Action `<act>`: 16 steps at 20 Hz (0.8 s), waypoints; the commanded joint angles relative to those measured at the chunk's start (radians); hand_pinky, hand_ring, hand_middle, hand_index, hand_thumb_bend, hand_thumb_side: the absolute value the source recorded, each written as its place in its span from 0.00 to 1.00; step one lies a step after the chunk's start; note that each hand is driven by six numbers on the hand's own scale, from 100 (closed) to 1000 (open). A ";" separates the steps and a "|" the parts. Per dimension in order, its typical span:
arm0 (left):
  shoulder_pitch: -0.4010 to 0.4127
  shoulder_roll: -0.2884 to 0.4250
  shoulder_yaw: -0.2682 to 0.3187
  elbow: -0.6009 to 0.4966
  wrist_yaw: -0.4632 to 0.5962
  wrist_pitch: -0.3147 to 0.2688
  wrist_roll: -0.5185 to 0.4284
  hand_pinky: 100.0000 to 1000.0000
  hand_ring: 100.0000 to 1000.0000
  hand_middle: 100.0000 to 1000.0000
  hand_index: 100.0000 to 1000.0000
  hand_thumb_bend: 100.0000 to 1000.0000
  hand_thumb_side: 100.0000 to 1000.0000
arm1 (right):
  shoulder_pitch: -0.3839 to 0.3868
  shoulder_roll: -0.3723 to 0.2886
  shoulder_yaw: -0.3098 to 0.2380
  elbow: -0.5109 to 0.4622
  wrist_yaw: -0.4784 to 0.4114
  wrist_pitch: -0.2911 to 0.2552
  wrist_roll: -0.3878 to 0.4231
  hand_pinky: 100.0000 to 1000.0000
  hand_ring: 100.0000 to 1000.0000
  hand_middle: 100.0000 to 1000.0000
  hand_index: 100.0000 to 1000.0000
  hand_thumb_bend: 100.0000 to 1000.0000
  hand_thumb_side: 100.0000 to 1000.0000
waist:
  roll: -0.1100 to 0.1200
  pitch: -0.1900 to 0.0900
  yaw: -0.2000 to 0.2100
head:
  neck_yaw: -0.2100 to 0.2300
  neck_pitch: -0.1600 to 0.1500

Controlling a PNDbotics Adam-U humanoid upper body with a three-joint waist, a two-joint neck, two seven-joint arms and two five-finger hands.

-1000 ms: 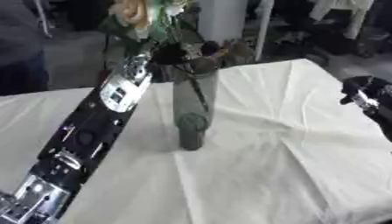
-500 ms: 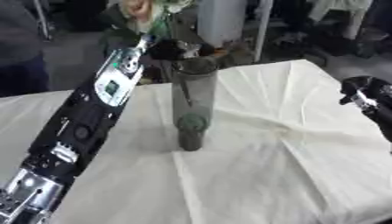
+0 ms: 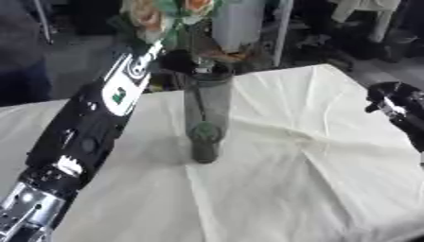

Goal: Arrange flowers into the vase.

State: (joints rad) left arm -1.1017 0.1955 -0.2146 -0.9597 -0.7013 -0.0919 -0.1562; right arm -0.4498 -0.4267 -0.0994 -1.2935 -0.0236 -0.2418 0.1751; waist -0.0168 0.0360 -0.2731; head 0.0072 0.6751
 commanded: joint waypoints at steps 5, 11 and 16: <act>-0.036 0.035 0.011 -0.027 -0.045 0.020 -0.060 0.88 0.78 0.85 0.90 1.00 0.75 | -0.020 -0.018 -0.012 -0.008 0.008 0.000 0.002 0.59 0.45 0.49 0.68 0.44 0.52 | -0.002 -0.016 -0.002 | -0.005 -0.002; -0.034 0.035 0.017 -0.021 -0.080 0.037 -0.133 0.88 0.79 0.85 0.91 1.00 0.80 | -0.019 -0.017 -0.012 -0.007 0.009 0.000 0.004 0.59 0.45 0.49 0.67 0.44 0.52 | -0.002 -0.016 -0.002 | -0.011 0.001; -0.031 0.022 0.016 -0.002 -0.103 0.040 -0.150 0.88 0.79 0.85 0.92 1.00 0.85 | -0.019 -0.016 -0.012 -0.007 0.009 0.000 0.005 0.59 0.45 0.49 0.67 0.44 0.52 | -0.002 -0.015 -0.004 | -0.013 0.002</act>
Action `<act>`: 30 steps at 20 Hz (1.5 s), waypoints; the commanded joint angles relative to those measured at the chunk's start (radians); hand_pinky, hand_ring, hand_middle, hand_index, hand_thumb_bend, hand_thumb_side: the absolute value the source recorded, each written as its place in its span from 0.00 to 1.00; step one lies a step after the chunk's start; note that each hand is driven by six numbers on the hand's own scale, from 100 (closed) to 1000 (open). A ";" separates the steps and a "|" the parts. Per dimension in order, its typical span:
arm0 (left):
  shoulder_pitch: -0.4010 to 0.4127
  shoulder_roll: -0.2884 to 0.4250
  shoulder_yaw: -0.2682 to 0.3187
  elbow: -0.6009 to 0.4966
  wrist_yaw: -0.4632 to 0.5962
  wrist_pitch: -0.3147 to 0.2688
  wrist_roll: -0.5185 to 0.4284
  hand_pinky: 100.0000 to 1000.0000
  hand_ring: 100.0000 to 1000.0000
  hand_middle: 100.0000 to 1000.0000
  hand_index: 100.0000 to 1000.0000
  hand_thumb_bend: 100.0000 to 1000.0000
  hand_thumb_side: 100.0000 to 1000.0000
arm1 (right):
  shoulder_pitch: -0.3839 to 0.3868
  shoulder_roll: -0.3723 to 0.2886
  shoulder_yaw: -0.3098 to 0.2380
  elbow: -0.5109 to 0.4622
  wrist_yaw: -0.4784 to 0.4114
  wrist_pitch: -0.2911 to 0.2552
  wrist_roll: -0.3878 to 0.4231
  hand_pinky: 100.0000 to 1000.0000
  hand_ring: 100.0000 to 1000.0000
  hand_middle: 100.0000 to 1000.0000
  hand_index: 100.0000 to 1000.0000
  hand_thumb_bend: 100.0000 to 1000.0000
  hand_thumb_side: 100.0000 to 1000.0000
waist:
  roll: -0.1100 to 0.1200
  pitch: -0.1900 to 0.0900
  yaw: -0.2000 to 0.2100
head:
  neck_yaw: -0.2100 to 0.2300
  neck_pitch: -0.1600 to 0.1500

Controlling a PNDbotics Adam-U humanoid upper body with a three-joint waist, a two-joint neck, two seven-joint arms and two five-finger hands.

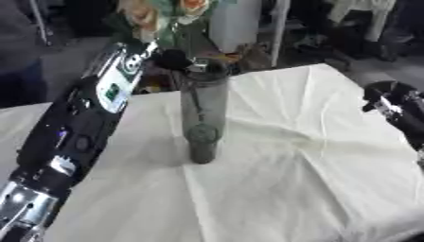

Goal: Arrange flowers into the vase.

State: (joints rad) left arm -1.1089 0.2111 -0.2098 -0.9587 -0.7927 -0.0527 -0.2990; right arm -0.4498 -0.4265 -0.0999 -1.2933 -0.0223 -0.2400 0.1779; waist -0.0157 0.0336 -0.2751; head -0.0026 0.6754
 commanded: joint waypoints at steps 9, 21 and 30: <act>-0.012 -0.028 0.004 0.029 -0.031 0.001 0.010 0.87 0.79 0.85 0.92 1.00 0.88 | -0.022 -0.013 -0.008 -0.006 0.008 -0.001 0.006 0.59 0.45 0.49 0.67 0.44 0.51 | -0.002 -0.011 -0.011 | -0.002 -0.002; -0.002 -0.045 0.009 0.072 -0.082 0.004 0.011 0.87 0.80 0.84 0.92 1.00 0.88 | -0.021 -0.011 -0.009 -0.006 0.008 0.000 0.007 0.59 0.45 0.49 0.67 0.45 0.51 | 0.001 -0.010 -0.015 | -0.008 -0.003; -0.015 -0.019 0.011 0.049 -0.155 0.005 -0.030 0.88 0.83 0.84 0.92 1.00 0.85 | -0.021 -0.011 -0.010 -0.004 0.010 0.000 0.007 0.59 0.45 0.49 0.67 0.45 0.51 | 0.002 -0.014 -0.014 | -0.008 -0.002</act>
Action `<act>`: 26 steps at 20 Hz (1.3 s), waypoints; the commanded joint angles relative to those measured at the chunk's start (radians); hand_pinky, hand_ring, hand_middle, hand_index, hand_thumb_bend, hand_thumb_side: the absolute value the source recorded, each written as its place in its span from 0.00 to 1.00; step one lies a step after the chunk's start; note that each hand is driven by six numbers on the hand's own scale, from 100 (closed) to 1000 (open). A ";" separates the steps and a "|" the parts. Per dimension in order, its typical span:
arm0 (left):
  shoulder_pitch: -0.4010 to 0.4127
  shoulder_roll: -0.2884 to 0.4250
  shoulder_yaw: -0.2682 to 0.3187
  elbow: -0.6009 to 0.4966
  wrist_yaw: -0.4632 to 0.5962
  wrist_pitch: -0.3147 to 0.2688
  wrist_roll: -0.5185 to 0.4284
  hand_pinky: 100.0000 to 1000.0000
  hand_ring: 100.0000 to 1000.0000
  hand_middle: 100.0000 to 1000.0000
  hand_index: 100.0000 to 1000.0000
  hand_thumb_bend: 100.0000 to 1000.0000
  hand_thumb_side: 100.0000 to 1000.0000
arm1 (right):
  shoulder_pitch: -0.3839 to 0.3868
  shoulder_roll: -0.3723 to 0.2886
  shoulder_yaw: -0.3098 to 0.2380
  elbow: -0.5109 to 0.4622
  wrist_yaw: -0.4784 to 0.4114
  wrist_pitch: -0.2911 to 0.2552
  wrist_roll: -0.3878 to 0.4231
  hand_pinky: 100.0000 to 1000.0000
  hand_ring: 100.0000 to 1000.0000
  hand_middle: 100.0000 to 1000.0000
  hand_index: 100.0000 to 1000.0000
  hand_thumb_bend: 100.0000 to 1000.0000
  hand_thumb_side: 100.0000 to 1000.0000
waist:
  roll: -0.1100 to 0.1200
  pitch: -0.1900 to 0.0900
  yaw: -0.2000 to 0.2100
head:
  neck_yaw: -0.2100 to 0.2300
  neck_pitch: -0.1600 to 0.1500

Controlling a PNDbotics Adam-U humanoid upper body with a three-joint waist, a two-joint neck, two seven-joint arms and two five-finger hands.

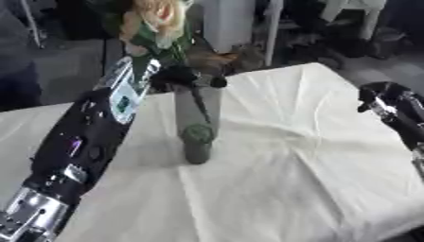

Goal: Arrange flowers into the vase.

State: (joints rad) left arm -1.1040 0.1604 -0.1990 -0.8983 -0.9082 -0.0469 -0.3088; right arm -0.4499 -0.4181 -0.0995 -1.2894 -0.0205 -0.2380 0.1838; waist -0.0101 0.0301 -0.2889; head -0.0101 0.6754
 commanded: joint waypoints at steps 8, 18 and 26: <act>-0.013 0.049 0.000 -0.024 -0.142 -0.021 -0.098 0.88 0.86 0.85 0.93 1.00 0.85 | -0.019 -0.021 -0.012 -0.006 0.009 -0.002 0.000 0.59 0.45 0.49 0.67 0.45 0.51 | -0.003 -0.011 0.007 | -0.007 -0.002; -0.002 0.051 0.004 -0.024 -0.129 -0.031 -0.104 0.88 0.84 0.85 0.93 1.00 0.87 | -0.021 -0.021 -0.013 -0.003 0.010 -0.003 0.000 0.59 0.45 0.49 0.67 0.46 0.51 | -0.006 -0.009 0.013 | -0.014 -0.004; -0.003 0.065 0.003 -0.046 -0.078 -0.019 -0.059 0.88 0.84 0.86 0.93 1.00 1.00 | -0.021 -0.022 -0.015 0.001 0.011 -0.004 -0.002 0.59 0.45 0.49 0.67 0.46 0.51 | -0.007 -0.010 0.018 | -0.018 -0.007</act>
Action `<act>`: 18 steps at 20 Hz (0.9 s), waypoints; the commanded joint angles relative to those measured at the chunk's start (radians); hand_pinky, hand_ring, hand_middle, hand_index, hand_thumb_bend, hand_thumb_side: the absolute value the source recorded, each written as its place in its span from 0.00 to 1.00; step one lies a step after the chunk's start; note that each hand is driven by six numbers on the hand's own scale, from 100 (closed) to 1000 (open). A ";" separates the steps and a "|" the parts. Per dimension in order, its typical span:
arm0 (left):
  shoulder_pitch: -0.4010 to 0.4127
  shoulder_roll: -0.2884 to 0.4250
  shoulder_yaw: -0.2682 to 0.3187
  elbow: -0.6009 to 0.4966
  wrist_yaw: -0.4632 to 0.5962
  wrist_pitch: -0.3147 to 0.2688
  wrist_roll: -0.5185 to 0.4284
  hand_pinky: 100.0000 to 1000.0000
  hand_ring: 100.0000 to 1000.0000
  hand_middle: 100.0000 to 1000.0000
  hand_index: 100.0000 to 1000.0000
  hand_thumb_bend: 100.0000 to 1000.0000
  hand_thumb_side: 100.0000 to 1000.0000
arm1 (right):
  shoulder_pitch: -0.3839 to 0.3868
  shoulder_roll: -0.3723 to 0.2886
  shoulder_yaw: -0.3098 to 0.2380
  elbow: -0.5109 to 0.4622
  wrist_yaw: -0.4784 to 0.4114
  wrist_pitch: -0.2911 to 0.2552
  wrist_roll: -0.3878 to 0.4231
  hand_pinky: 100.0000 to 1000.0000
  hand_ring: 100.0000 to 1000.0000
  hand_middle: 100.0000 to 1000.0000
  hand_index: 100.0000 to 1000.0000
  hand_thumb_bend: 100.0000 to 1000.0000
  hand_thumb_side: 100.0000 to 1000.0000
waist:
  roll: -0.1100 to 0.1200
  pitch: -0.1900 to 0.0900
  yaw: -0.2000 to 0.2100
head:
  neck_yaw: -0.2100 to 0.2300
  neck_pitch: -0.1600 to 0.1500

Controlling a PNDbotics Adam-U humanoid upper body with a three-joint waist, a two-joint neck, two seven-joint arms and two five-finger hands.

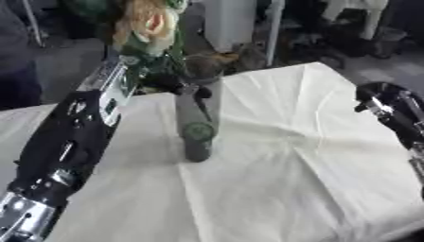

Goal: Arrange flowers into the vase.

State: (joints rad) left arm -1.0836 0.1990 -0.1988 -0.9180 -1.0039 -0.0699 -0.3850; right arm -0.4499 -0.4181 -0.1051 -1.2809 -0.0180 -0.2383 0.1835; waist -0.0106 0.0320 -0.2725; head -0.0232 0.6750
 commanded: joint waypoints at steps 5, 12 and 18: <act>-0.022 0.033 0.000 -0.029 0.040 0.008 0.029 0.88 0.83 0.86 0.93 1.00 1.00 | -0.021 -0.022 -0.010 -0.006 0.009 -0.004 -0.001 0.59 0.45 0.49 0.67 0.46 0.51 | -0.007 -0.012 0.004 | -0.009 -0.003; -0.021 0.037 0.000 -0.026 0.047 0.008 0.024 0.88 0.83 0.86 0.93 1.00 1.00 | -0.021 -0.021 -0.011 -0.004 0.010 -0.005 -0.001 0.59 0.45 0.49 0.67 0.47 0.51 | -0.009 -0.012 0.005 | -0.015 -0.001; -0.020 0.043 -0.001 -0.025 0.042 0.008 0.018 0.88 0.84 0.86 0.93 1.00 1.00 | -0.021 -0.021 -0.012 -0.003 0.010 -0.005 -0.002 0.59 0.45 0.49 0.67 0.47 0.51 | -0.009 -0.013 0.006 | -0.020 -0.002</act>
State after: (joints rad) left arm -1.0834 0.2126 -0.1994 -0.9231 -0.9610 -0.0627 -0.3646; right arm -0.4499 -0.4181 -0.1057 -1.2750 -0.0156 -0.2400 0.1819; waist -0.0135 0.0316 -0.2675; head -0.0388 0.6751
